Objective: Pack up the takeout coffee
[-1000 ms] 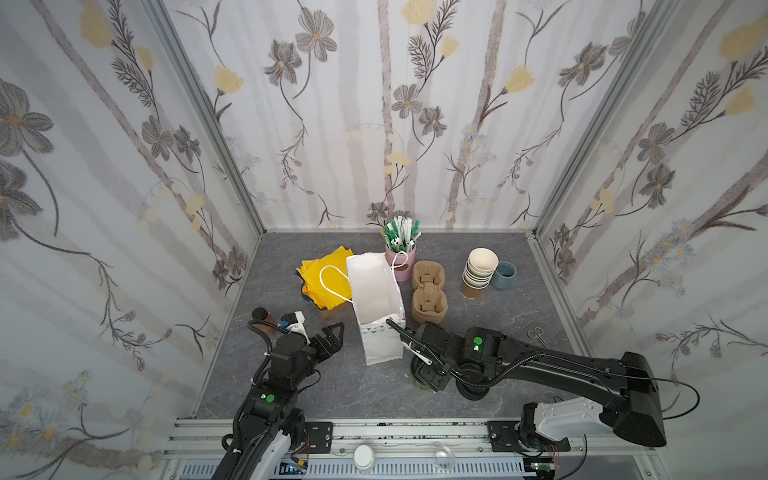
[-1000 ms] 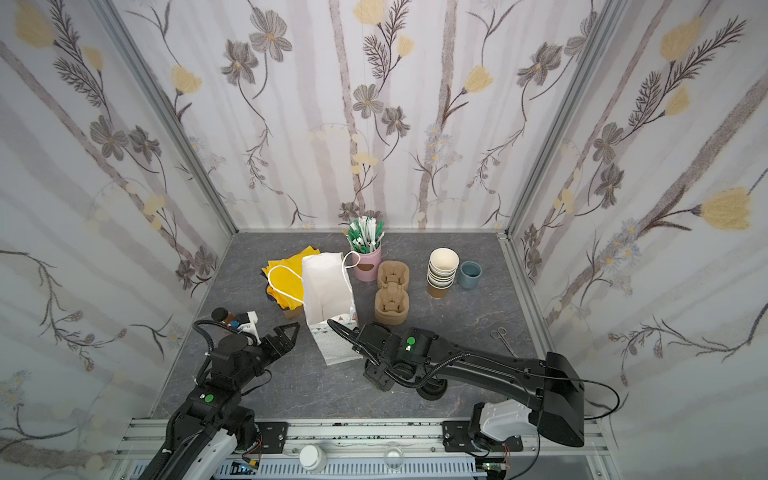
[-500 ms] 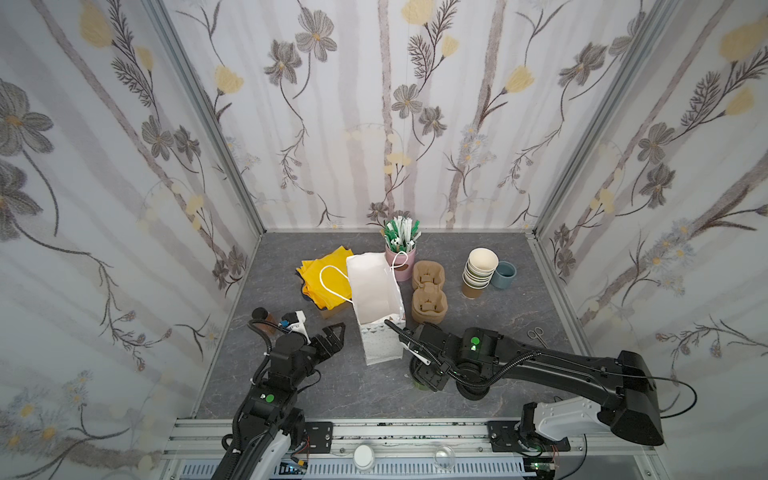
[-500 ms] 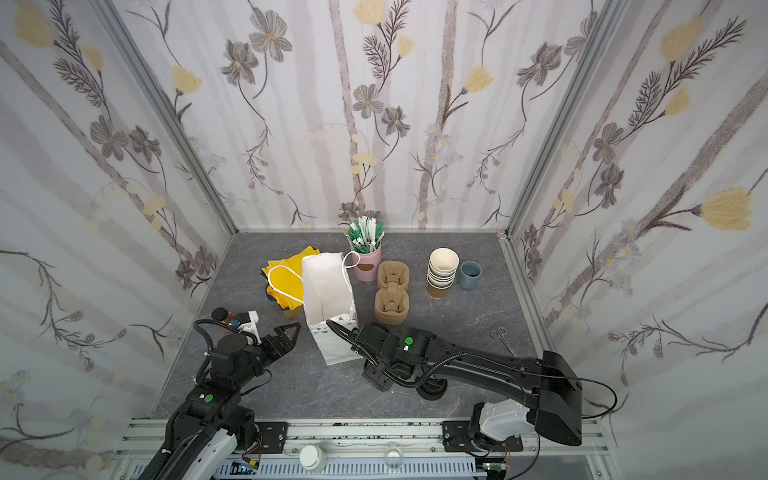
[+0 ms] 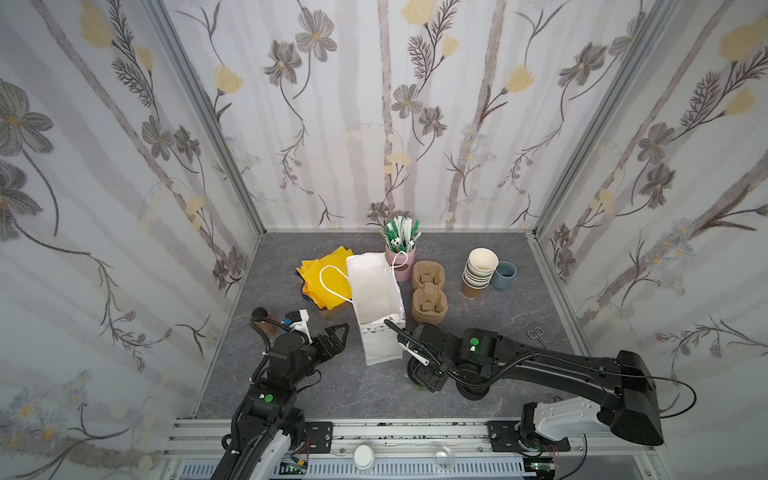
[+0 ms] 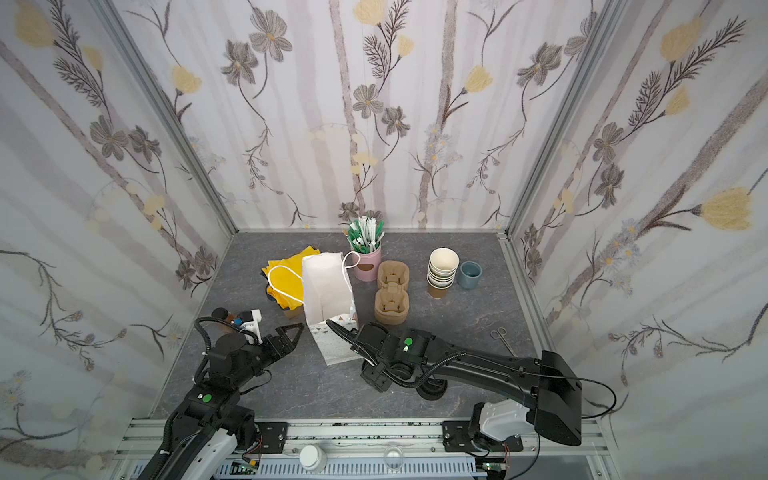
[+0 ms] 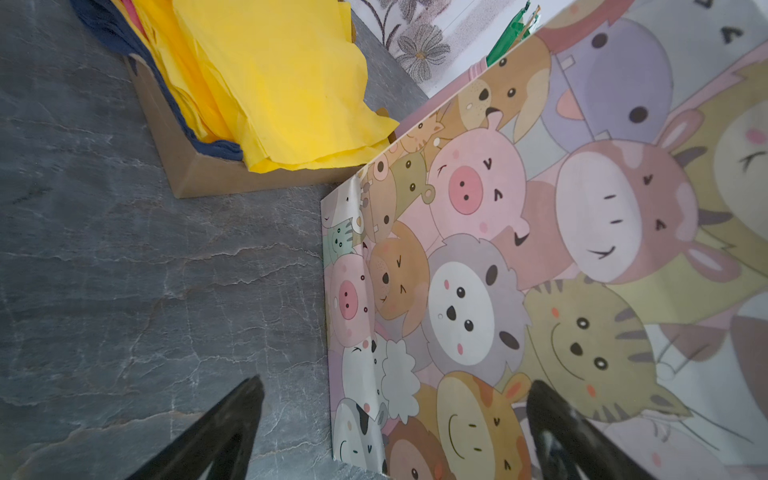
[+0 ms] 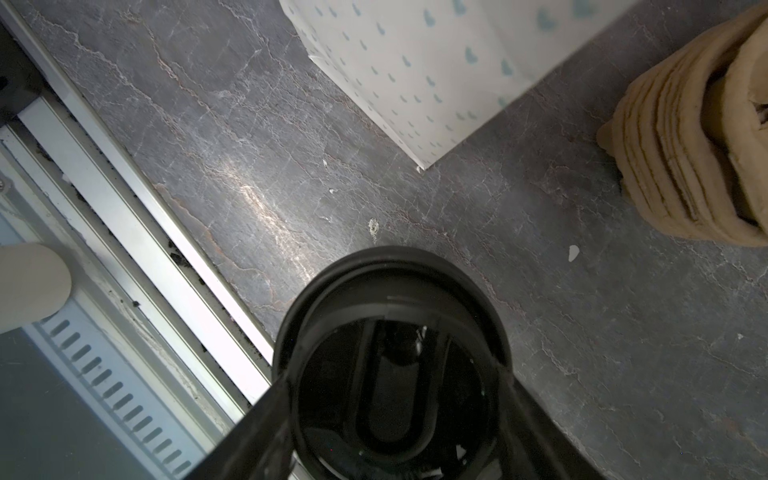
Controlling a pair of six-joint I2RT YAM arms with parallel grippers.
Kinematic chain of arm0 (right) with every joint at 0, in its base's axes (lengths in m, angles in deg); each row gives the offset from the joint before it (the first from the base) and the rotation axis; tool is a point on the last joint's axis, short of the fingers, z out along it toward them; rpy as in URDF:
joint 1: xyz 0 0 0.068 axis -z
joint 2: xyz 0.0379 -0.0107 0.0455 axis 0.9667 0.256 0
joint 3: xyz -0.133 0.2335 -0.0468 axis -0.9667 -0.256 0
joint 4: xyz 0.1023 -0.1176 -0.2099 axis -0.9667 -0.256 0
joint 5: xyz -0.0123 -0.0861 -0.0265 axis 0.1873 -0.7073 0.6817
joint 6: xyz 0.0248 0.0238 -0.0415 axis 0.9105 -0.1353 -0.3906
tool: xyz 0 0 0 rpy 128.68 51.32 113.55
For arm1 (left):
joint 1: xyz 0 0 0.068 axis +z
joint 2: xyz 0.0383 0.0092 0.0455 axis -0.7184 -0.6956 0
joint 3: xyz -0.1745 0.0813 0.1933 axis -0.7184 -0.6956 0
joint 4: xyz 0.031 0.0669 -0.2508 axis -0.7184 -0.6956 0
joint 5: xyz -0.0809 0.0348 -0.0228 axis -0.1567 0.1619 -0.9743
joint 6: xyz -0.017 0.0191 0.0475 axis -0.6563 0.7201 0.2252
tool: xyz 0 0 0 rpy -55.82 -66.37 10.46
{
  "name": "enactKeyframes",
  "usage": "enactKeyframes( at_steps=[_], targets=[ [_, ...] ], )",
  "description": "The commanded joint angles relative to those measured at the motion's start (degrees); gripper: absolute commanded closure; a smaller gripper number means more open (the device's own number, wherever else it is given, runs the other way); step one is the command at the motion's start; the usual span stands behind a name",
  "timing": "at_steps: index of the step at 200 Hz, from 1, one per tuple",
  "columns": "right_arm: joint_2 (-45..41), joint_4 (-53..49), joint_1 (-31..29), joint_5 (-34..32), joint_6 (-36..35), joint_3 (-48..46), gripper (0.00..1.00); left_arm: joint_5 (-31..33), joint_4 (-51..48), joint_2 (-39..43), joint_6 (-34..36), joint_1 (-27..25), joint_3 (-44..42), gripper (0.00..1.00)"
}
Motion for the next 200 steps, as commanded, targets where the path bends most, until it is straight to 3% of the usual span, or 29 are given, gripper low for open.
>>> enactKeyframes(
  at_steps=[1, 98, 140, 200],
  targets=[
    [0.32, -1.25, -0.13, 2.73, 0.44, -0.65, 0.33, -2.83, -0.05, 0.06, -0.76, 0.07, 0.76, 0.00],
    [-0.07, -1.27, -0.22, 3.62, 2.49, -2.20, 0.32, -12.92, -1.09, 1.19, -3.22, -1.29, 1.17, 0.04],
    [-0.90, -1.36, -0.26, 2.31, 2.64, -1.61, 0.31, -14.27, -2.86, 3.39, -5.20, -3.40, 0.78, 0.09],
    [-2.69, -1.09, -0.28, 1.16, 3.09, -0.09, 0.21, -14.39, -3.35, 3.75, -7.09, -8.64, 0.30, 0.15]
  ],
)
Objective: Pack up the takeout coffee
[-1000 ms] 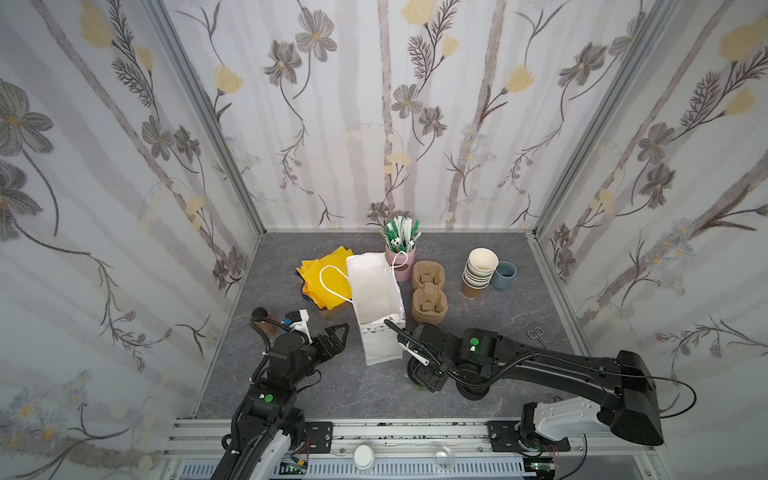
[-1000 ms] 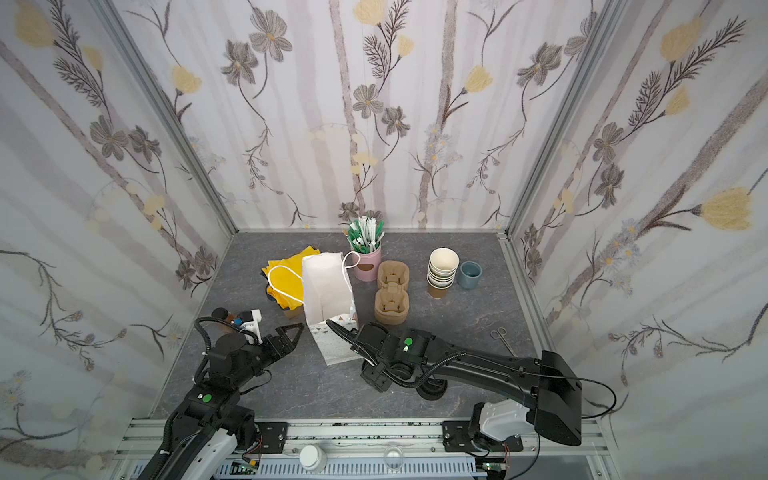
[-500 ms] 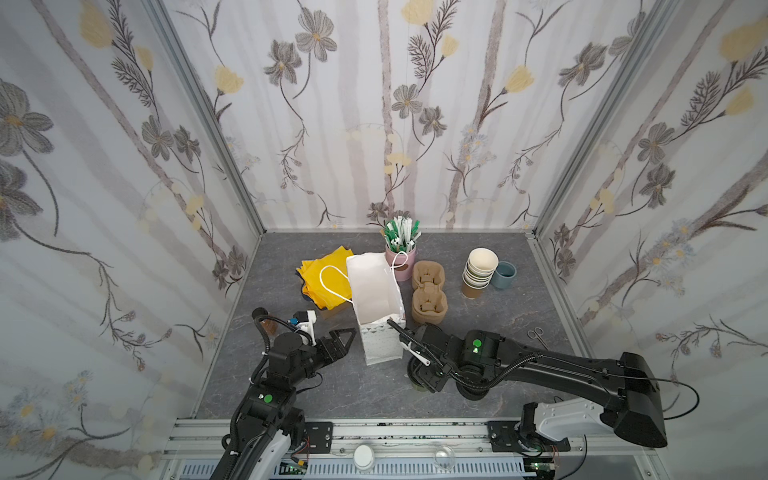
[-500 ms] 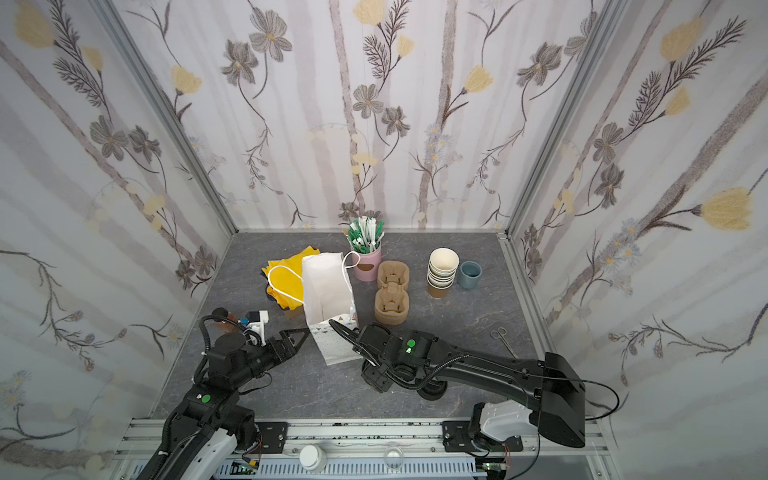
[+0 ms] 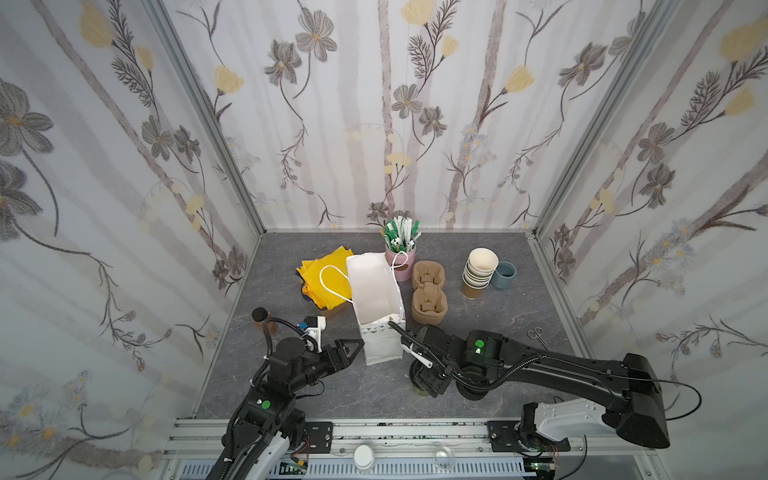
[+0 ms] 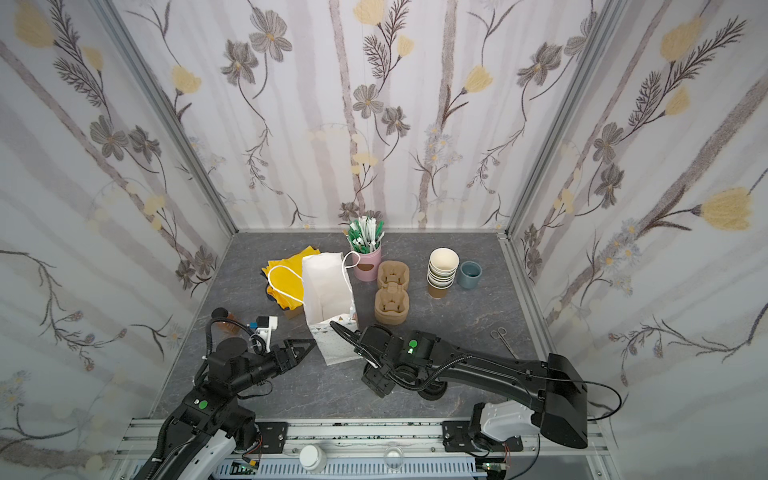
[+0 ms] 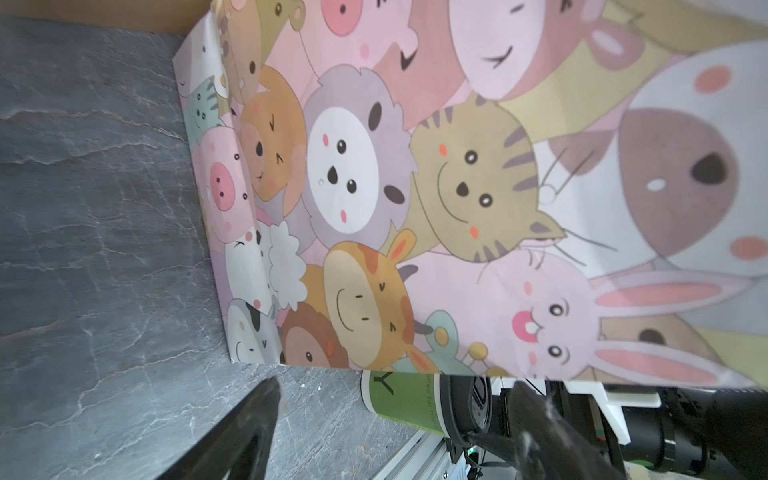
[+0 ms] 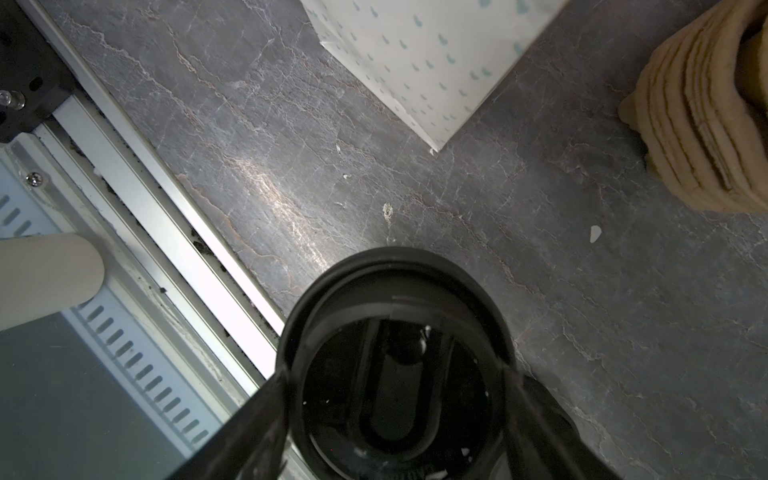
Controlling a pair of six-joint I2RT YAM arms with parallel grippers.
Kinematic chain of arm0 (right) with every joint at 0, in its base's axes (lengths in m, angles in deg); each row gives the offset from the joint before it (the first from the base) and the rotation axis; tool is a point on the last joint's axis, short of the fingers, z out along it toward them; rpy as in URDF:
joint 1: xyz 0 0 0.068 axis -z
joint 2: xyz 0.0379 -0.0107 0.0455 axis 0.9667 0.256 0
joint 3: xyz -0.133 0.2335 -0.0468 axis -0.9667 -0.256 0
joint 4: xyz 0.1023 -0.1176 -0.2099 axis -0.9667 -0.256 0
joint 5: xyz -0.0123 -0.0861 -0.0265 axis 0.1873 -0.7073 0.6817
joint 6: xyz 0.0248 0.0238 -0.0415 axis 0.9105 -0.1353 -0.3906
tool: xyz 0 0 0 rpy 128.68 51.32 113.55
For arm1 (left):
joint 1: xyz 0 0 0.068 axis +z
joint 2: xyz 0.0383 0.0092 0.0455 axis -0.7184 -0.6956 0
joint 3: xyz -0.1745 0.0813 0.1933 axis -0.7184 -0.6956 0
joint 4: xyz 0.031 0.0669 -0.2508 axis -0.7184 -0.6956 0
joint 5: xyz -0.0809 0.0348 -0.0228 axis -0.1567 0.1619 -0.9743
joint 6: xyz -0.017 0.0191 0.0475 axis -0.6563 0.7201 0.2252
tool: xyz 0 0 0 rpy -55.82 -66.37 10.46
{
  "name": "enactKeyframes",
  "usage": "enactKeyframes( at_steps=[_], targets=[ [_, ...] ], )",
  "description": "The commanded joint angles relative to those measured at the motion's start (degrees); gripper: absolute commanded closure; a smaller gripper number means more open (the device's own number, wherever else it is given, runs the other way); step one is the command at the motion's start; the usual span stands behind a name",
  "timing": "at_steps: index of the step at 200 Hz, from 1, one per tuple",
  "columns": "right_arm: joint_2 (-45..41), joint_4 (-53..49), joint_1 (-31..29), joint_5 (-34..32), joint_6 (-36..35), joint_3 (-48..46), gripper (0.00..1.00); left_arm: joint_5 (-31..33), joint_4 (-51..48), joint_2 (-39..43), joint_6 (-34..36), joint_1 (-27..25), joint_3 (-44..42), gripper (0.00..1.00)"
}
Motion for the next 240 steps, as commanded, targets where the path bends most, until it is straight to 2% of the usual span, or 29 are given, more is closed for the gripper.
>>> enactKeyframes(
  at_steps=[1, 79, 114, 134, 162, 190, 212, 240],
  targets=[
    [-0.31, 0.20, -0.05, -0.30, 0.37, 0.63, 0.21, -0.06, -0.13, -0.02, -1.37, -1.97, -0.18, 0.15],
    [-1.55, 0.21, -0.10, -0.52, 1.14, 1.37, 0.16, 2.54, -0.17, 0.49, -3.27, -8.03, -0.82, 0.19],
    [-5.67, -1.20, -0.13, -1.64, 4.67, 3.92, 0.15, 2.34, -0.49, 2.84, -6.28, -9.93, -2.51, 0.24],
    [-10.17, -1.77, -0.05, -5.14, 11.14, 3.88, 0.16, 3.41, -0.57, 4.08, -8.58, -13.72, -3.41, 0.26],
    [-16.07, -3.45, 1.27, -11.29, 28.08, 0.29, 0.22, 8.04, -0.23, 2.89, -10.23, -20.79, -3.08, 0.26],
    [-23.88, -2.05, 3.81, -9.96, 43.21, -7.51, 0.30, 10.00, 2.76, -2.58, -9.81, -26.38, -1.18, 0.26],
    [-30.05, 2.84, 4.79, -7.13, 48.20, -13.32, 0.34, 11.90, 8.16, -8.05, -10.15, -31.08, -0.15, 0.26],
    [-35.20, 6.61, 6.02, -3.27, 50.66, -19.40, 0.40, 14.31, 15.13, -15.22, -10.14, -35.86, 1.64, 0.27]
  ],
)
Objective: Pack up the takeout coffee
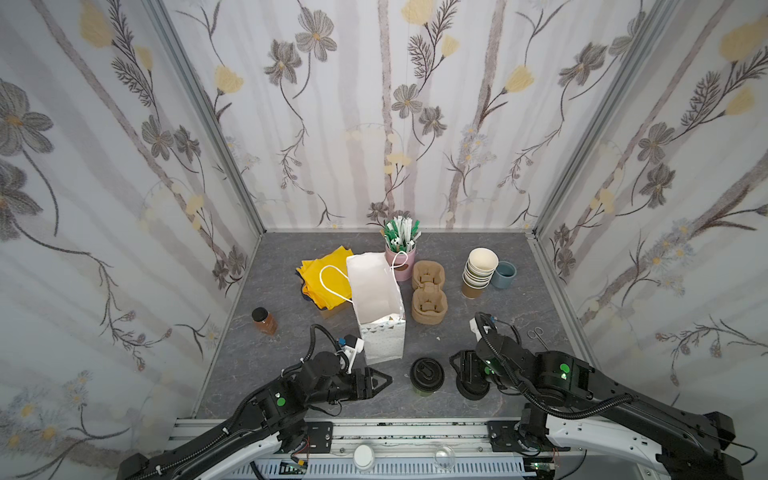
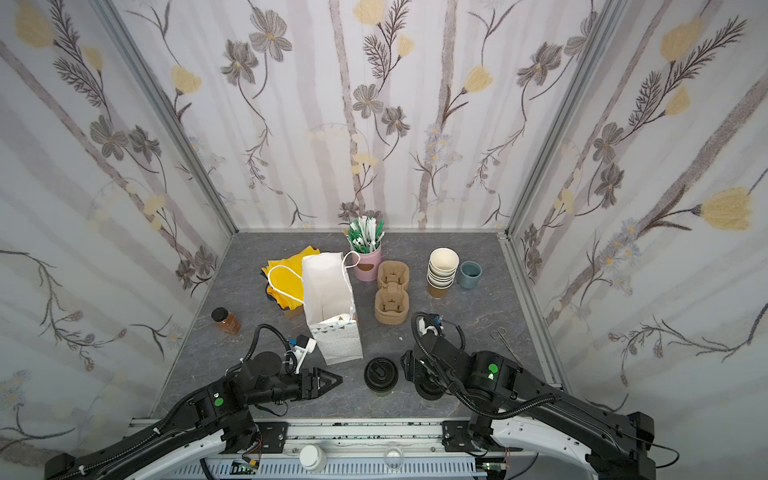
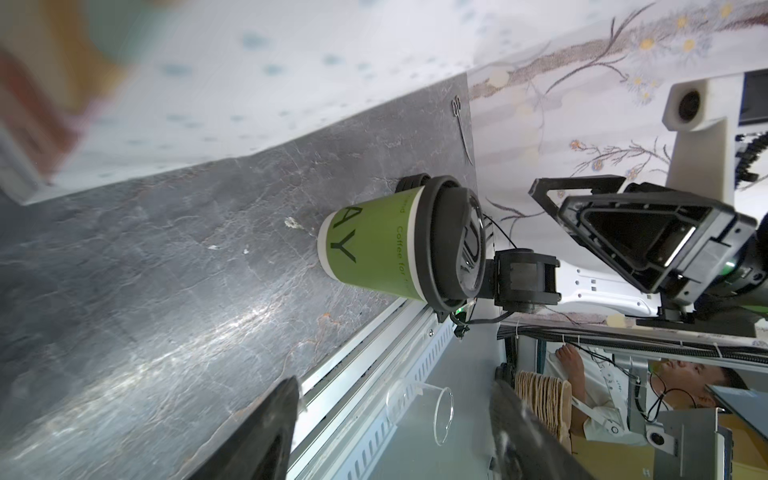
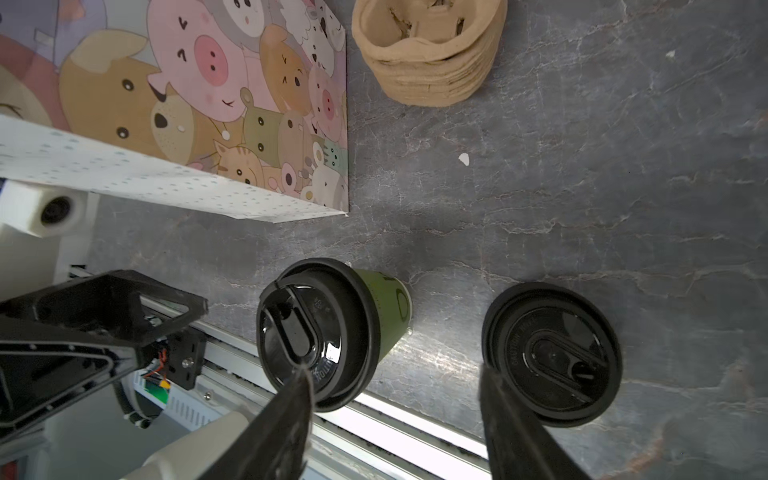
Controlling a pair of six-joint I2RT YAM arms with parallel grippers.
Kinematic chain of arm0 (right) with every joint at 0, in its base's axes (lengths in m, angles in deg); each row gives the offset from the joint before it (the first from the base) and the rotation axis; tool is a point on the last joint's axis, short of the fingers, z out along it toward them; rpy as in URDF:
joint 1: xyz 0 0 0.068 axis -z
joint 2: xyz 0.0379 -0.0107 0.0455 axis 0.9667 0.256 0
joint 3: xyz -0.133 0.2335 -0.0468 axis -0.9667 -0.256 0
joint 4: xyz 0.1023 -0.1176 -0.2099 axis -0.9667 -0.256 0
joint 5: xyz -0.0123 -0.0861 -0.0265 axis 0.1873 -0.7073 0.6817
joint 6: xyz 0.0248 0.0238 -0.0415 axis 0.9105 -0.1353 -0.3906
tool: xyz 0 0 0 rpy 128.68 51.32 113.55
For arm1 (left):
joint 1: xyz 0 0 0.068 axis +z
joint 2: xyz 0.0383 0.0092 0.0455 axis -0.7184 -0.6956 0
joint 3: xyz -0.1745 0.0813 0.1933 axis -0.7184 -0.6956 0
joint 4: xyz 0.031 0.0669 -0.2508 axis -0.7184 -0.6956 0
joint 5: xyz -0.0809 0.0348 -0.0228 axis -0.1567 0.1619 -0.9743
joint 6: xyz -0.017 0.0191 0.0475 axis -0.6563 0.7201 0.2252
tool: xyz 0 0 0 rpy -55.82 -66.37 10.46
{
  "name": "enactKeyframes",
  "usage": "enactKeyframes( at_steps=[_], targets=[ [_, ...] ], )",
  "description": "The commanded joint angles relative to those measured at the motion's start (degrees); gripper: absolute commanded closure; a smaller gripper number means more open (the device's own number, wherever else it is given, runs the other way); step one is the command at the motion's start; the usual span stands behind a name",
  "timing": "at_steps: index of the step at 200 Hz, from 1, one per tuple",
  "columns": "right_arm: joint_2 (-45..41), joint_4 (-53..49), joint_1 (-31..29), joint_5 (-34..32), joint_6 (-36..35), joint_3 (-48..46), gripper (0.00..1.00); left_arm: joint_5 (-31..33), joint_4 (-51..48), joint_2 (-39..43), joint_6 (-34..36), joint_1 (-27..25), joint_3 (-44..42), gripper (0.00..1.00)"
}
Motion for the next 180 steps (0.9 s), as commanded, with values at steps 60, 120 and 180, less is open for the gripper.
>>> enactKeyframes(
  at_steps=[60, 120, 180],
  targets=[
    [-4.25, 15.67, 1.12, 11.54, 9.83, -12.18, 0.52, 7.22, 13.70, -15.23, -0.77, -5.46, 5.93, 0.33],
    [-5.23, 16.25, 1.15, 12.55, 9.92, -14.30, 0.55, 10.91, 13.46, -10.13, -4.43, -5.56, 1.16, 0.36],
    [-4.90, 17.58, 1.05, 14.66, 9.93, -15.26, 0.62, 8.80, 13.91, -10.34, -4.26, -6.40, -0.28, 0.34]
  ],
)
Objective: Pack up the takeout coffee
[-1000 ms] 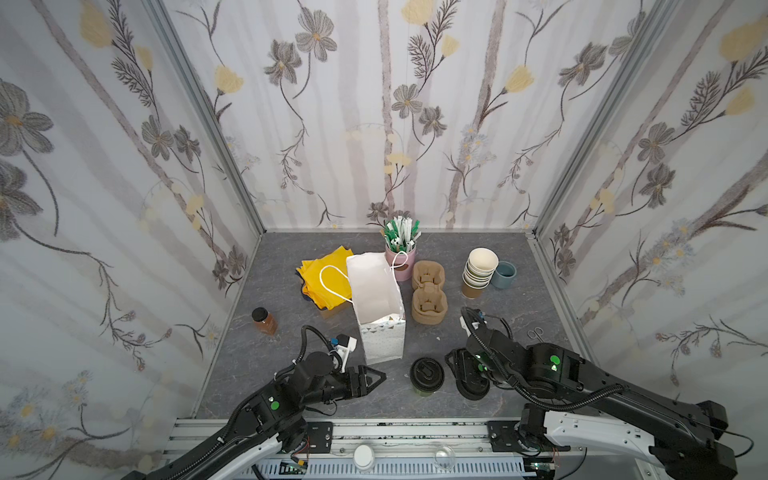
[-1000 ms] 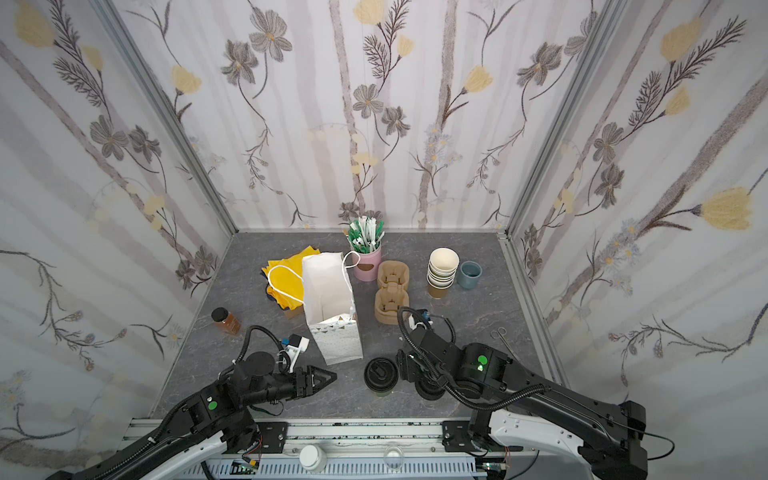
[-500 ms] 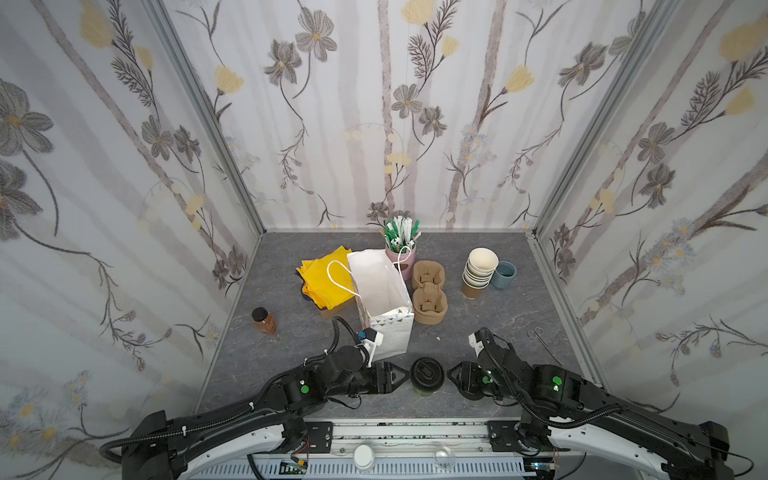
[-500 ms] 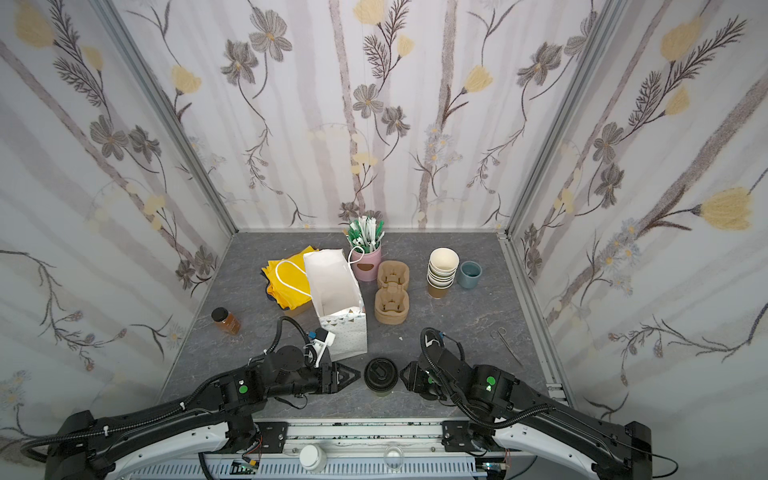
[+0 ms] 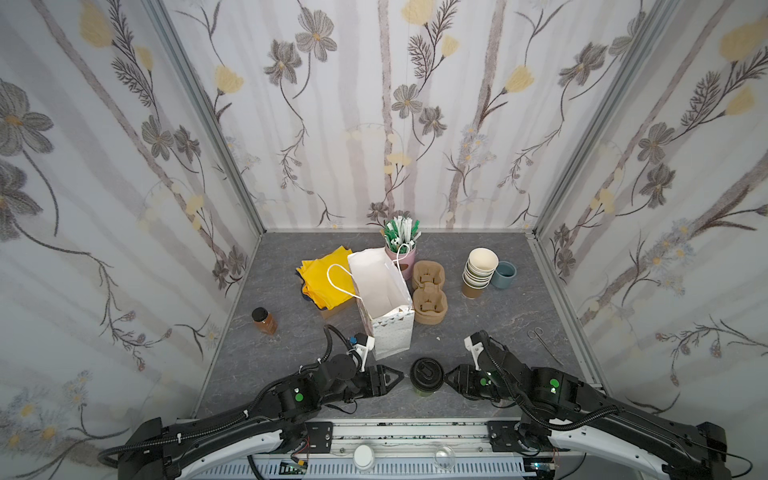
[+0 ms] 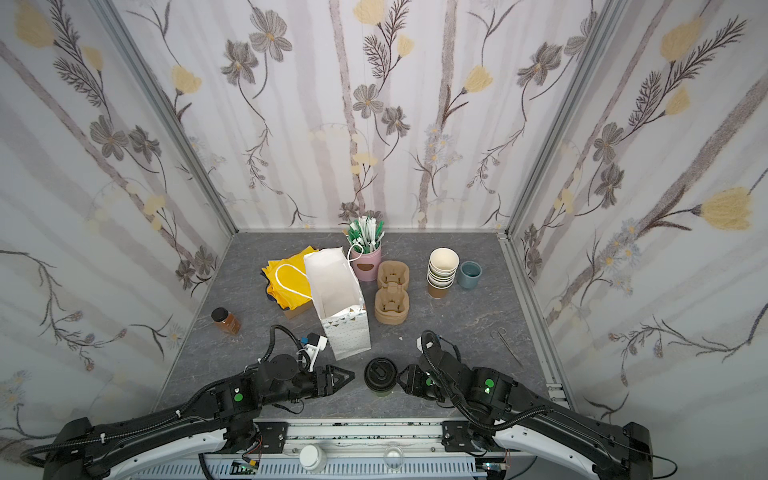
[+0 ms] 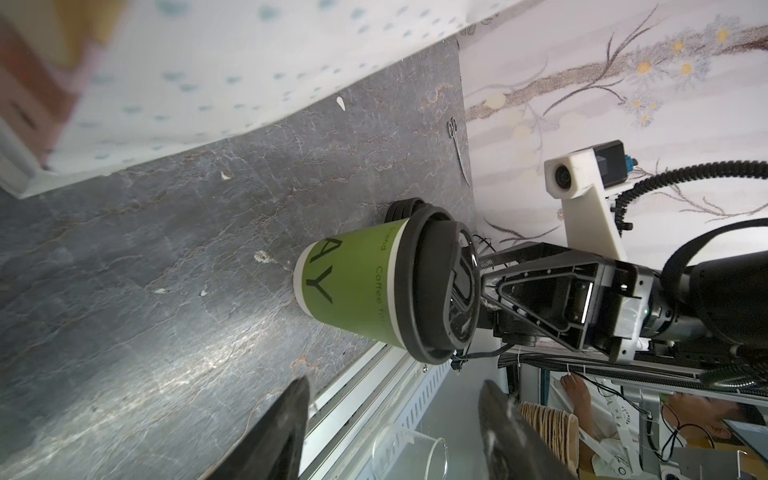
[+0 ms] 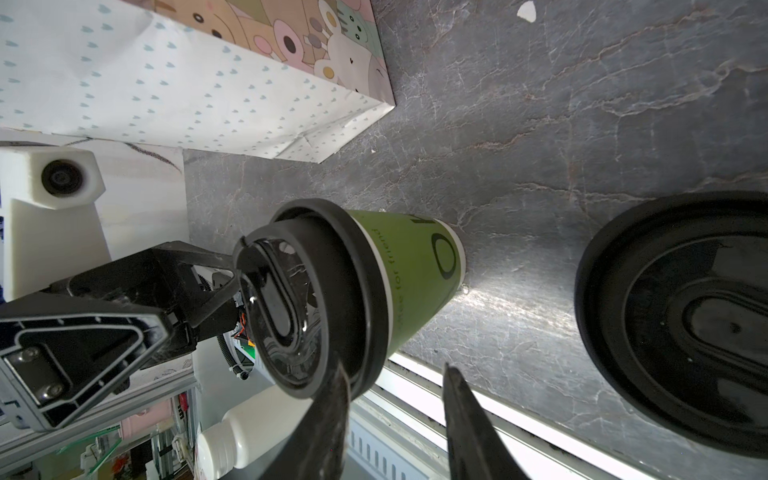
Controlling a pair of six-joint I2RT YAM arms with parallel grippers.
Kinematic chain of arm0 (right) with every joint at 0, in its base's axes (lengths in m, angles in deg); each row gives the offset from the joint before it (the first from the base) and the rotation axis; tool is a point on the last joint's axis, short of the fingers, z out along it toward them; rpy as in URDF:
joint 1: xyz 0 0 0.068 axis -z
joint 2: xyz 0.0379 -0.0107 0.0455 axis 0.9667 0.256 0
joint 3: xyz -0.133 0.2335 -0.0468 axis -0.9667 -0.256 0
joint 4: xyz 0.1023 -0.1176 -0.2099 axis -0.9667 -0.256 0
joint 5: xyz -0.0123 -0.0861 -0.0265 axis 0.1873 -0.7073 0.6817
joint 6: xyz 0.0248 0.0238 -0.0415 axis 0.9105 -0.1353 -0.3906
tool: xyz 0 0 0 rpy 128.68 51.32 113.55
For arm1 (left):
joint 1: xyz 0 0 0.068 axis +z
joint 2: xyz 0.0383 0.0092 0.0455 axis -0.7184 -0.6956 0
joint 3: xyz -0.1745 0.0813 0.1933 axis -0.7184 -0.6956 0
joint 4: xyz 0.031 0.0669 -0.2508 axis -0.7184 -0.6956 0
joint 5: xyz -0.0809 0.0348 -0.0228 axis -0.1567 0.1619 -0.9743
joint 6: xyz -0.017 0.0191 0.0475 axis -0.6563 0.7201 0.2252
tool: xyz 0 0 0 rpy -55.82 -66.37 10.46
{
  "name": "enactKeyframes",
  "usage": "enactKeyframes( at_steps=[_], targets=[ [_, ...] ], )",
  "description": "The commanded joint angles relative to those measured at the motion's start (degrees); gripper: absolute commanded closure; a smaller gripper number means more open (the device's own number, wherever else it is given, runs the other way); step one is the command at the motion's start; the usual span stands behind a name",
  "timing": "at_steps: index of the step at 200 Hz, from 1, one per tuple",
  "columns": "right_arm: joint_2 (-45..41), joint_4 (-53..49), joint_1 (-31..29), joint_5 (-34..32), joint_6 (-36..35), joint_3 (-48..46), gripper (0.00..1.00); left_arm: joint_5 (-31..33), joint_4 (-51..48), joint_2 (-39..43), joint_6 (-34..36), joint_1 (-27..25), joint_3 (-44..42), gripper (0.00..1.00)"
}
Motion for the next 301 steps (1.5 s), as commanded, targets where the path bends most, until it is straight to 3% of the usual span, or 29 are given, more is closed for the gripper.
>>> enactKeyframes(
  at_steps=[1, 98, 173, 301],
  targets=[
    [0.43, 3.21, -0.02, 1.31, 0.57, -0.47, 0.62, -0.82, 1.87, -1.10, -0.03, -0.19, 0.35, 0.34],
    [2.23, 5.58, 0.01, 2.83, -0.39, -0.58, 0.69, -1.16, 12.27, -5.10, -2.20, -1.93, -1.10, 0.35],
    [2.38, 4.96, -0.02, 2.84, -0.40, -1.37, 0.71, 2.59, 12.51, -7.63, -2.64, -2.14, -0.13, 0.33],
    [3.85, 4.27, 0.00, 3.49, -1.46, -1.31, 0.75, 2.00, 14.74, -14.04, -1.75, -2.23, 2.01, 0.37]
  ],
)
